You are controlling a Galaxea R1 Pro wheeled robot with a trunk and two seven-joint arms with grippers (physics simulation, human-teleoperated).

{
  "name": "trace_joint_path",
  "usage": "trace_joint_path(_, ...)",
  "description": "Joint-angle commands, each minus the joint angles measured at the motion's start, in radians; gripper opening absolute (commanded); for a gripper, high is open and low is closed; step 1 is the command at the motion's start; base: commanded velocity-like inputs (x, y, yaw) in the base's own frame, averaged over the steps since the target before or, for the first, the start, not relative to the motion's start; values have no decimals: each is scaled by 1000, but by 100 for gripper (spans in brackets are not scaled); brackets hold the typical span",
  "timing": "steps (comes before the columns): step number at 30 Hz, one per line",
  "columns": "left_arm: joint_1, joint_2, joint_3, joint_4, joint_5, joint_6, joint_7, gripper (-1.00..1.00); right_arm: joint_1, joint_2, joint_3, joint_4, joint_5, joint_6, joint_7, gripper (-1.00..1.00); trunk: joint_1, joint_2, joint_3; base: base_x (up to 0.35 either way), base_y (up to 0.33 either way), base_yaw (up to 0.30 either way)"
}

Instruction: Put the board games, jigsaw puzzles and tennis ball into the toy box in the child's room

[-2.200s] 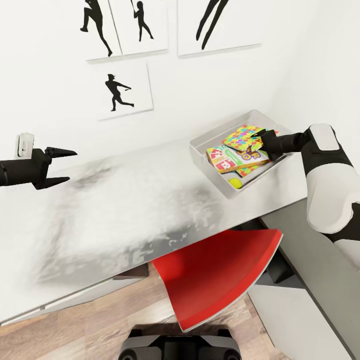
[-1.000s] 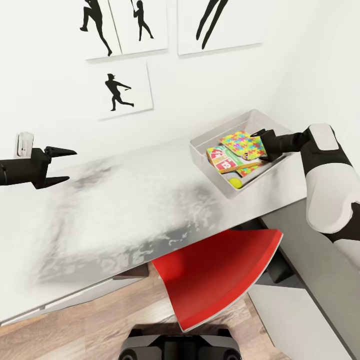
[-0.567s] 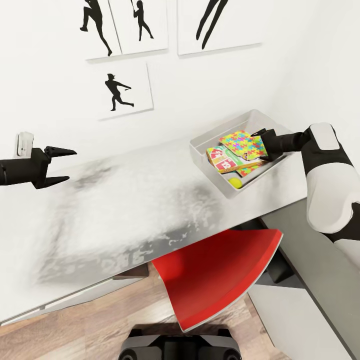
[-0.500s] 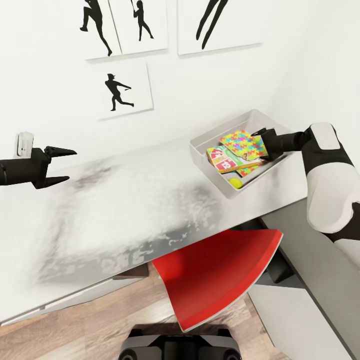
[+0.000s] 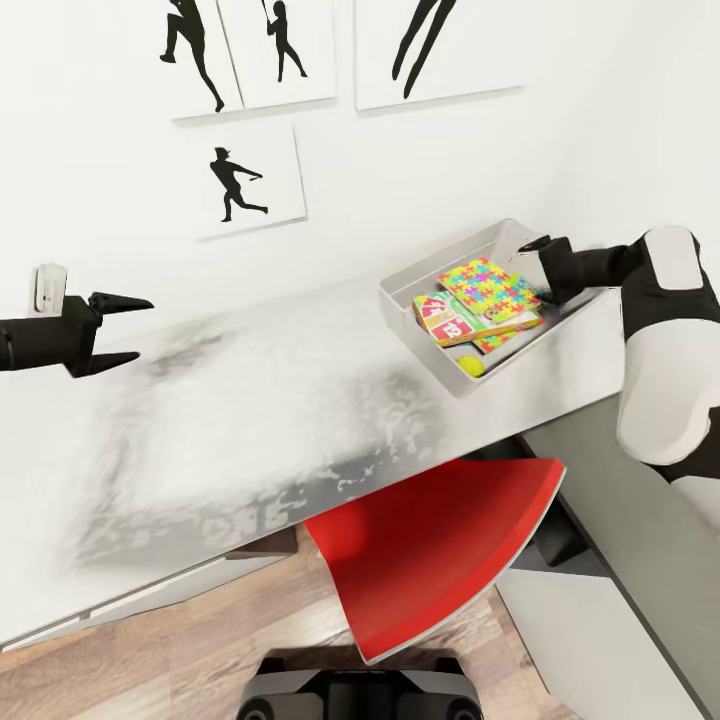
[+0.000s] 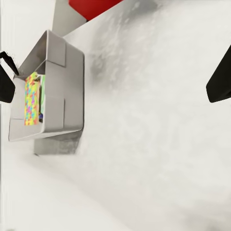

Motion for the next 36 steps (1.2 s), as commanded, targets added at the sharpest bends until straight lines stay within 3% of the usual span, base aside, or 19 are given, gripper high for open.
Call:
trace_joint_path(1, -1, 0, 1, 0, 8, 4, 5, 100, 0, 1, 0, -22, -10, 4, -10, 100, 1, -2, -1, 0, 0, 0)
trace_joint_path(10, 1, 0, -2, 0, 8, 5, -31, 100, 15, 7, 9, -234, -9, 102, -2, 100, 1, -2, -1, 0, 0, 0)
trace_joint_path(18, 2, 0, -3, 0, 8, 5, -38, 100, 94, 7, 46, -443, -9, 163, 5, 100, 1, -2, -1, -90, 0, 0)
trace_joint_path(27, 2, 0, -3, 0, 8, 5, -39, 100, 163, 8, 74, -610, -10, 178, 5, 100, 1, -2, -1, -266, 0, 0)
trace_joint_path(36, 2, 0, -3, 0, 8, 6, -40, 100, 203, 8, 82, -708, -10, 214, 5, 100, 1, -2, -1, -315, 19, -11)
